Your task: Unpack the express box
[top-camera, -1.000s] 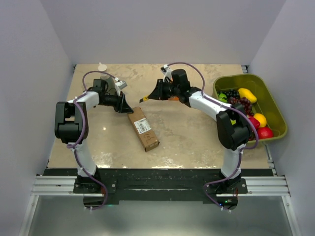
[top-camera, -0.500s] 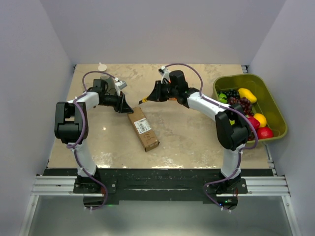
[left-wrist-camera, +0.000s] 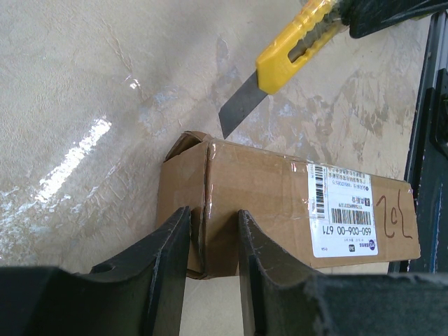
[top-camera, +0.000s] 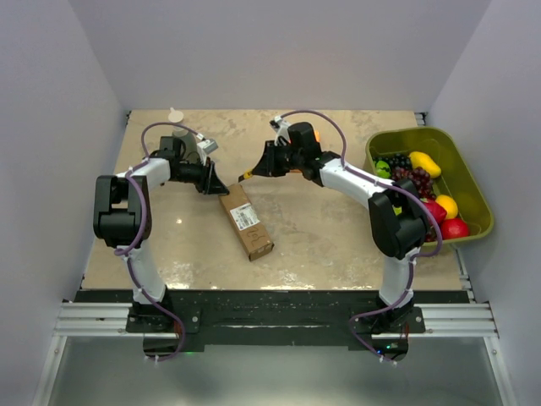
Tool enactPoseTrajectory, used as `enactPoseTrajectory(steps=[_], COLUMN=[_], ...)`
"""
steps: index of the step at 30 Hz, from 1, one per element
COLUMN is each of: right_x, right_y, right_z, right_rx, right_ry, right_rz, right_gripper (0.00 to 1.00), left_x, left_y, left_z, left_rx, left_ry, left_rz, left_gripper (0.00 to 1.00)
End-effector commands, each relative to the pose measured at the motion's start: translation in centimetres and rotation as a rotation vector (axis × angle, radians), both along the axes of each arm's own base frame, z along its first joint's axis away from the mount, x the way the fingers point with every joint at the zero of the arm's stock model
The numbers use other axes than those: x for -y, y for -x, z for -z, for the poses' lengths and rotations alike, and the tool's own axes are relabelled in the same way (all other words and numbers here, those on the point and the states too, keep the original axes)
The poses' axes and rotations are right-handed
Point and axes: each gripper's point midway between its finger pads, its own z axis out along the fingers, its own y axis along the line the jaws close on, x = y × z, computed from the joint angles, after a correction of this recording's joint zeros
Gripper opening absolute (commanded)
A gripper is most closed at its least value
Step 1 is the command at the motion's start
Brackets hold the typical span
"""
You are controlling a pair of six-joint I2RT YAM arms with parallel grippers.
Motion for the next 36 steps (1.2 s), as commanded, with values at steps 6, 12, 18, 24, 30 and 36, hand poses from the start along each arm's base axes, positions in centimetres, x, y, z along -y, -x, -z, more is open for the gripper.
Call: enactPoseTrajectory(steps=[6, 12, 18, 24, 30, 36], right_x=[-0.6, -0.7, -0.6, -0.3, -0.5, -0.6], right_y=[-0.7, -0.6, -0.5, -0.8, -1.0, -1.2], right_z=[-1.3, -1.0, -0.5, -0.9, -2.2, -2.4], right_rx=[0.046, 0.046, 0.042, 0.055, 0.084, 0.099], right_ry=[0.001, 0.008, 0.023, 0.036, 0.020, 0.023], right_rz=[-0.002, -0.007, -0.008, 0.014, 0.008, 0.010], right_gripper=[0.00, 0.00, 0.00, 0.00, 0.00, 0.00], left_x=[-1.7, -1.7, -1.7, -1.5, -1.6, -1.6], left_y=[4.0, 3.9, 3.7, 3.7, 3.7, 4.0], left_z=[7.4, 7.4, 7.4, 7.6, 7.5, 7.5], left_rx=[-0.198, -0.200, -0.202, -0.209, -0.206, -0.207], left_ry=[-0.207, -0.206, -0.201, -0.197, -0.197, -0.198], left_rz=[-0.021, -0.026, -0.032, -0.033, -0.034, -0.034], left_gripper=[0.00, 0.00, 0.00, 0.00, 0.00, 0.00])
